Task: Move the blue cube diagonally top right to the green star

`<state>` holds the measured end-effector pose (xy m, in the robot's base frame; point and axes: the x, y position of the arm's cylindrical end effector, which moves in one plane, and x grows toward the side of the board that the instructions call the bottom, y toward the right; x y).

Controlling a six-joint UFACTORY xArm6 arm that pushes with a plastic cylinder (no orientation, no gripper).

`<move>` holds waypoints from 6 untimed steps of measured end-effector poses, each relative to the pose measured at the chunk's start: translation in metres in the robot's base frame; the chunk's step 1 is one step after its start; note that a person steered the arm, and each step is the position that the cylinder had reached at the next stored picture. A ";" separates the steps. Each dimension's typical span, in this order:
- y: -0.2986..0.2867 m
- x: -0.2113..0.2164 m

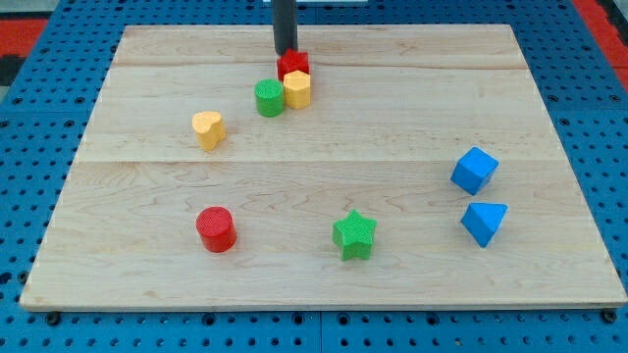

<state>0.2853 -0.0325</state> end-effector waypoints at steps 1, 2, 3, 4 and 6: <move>0.030 0.058; 0.070 0.026; 0.197 0.028; 0.301 0.092; 0.268 0.215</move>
